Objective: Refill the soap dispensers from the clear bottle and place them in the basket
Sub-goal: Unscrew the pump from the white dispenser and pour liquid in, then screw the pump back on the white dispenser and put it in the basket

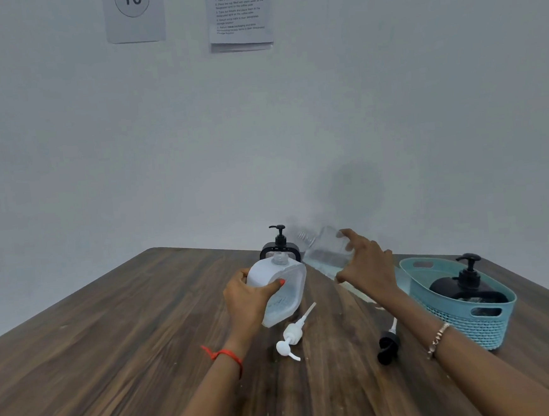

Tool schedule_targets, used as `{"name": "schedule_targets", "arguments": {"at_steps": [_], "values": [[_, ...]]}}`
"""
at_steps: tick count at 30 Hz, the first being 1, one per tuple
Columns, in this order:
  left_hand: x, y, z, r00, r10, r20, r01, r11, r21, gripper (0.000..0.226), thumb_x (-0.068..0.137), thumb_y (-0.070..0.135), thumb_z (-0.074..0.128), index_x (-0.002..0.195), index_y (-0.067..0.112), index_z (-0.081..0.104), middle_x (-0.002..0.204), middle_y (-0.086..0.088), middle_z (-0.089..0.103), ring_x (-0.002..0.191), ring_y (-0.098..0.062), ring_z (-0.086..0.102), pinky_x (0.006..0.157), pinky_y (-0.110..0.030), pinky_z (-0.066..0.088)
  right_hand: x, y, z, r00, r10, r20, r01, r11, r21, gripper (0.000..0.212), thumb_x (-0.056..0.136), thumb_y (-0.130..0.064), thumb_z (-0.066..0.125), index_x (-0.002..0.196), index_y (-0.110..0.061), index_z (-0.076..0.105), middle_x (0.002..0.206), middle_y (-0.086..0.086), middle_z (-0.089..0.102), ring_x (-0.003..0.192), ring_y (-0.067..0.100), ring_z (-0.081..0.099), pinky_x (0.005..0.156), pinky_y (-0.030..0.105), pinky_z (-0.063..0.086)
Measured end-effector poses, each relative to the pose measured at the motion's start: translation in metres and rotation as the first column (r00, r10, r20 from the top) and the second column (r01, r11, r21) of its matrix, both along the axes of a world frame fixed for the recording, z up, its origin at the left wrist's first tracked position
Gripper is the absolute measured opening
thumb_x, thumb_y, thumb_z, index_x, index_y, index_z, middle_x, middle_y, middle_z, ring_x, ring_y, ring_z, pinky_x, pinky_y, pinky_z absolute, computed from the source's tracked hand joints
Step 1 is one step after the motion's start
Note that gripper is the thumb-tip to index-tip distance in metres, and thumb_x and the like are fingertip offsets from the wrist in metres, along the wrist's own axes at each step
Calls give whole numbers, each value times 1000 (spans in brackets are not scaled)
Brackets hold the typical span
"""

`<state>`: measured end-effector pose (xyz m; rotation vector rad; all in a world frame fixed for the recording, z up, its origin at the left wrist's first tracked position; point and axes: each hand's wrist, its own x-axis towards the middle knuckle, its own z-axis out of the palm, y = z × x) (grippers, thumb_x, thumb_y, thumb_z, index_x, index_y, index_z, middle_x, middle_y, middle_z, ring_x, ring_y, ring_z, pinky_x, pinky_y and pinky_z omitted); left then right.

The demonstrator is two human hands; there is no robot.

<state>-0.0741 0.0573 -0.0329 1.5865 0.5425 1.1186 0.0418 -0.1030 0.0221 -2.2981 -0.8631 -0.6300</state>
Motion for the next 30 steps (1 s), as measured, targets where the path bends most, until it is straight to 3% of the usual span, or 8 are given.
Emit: {"name": "schedule_targets", "arguments": {"at_steps": [3,5,8,13,21,25,27,30], "values": [[0,4,1,999,-44,21,45,996,-76,48,54,26,89,91,8,64,88,-5,68,82,-21,67,70,-39,58,4,-5,1,985,97,-142,-66,976,206,74,48,-13,86,114,-22,52,94,0,62,83,20,59,75,32,49],[0,8,2,996,-86,25,88,990,-110,50,52,26,90,90,7,64,88,-7,70,81,-24,68,70,-41,58,6,-10,1,944,190,-269,-85,929,360,70,51,-9,87,111,-20,53,93,3,60,77,13,56,60,21,43],[-2,12,7,980,-182,81,194,966,-172,47,54,19,89,91,5,65,89,-13,72,82,-30,70,72,-47,58,16,-17,-10,813,399,-425,-87,804,588,68,54,-4,86,110,-24,54,105,7,61,85,16,60,64,24,49],[-5,15,15,945,-287,154,315,927,-205,41,61,8,83,97,0,65,92,-15,71,76,-24,70,63,-35,59,25,-15,-26,686,551,-475,-50,687,725,61,58,13,78,109,-13,56,99,7,62,76,13,61,49,18,53],[-2,26,19,914,-368,170,397,899,-185,33,68,4,78,98,5,65,93,-11,71,72,-18,71,57,-28,57,55,-6,-44,612,589,-527,-27,682,731,65,58,13,77,118,-2,55,107,18,63,84,26,64,48,19,54],[2,30,17,909,-383,166,411,892,-187,30,68,3,77,95,7,65,92,-11,71,71,-17,71,56,-26,56,67,-4,-48,605,606,-517,-101,702,704,96,28,-19,93,116,-4,56,104,15,66,80,18,67,51,20,54],[4,30,17,904,-392,170,420,887,-191,30,69,1,76,96,5,64,92,-11,71,69,-15,71,54,-24,56,74,-6,-46,608,618,-499,-172,715,677,112,21,-30,94,121,-7,51,113,18,62,88,20,66,57,21,55],[9,30,18,902,-395,175,425,883,-198,29,70,1,75,97,5,65,92,-11,71,68,-15,71,53,-24,55,78,-8,-37,622,618,-480,-209,722,660,119,40,-24,94,140,-17,29,132,9,49,112,27,55,83,33,53]]}}
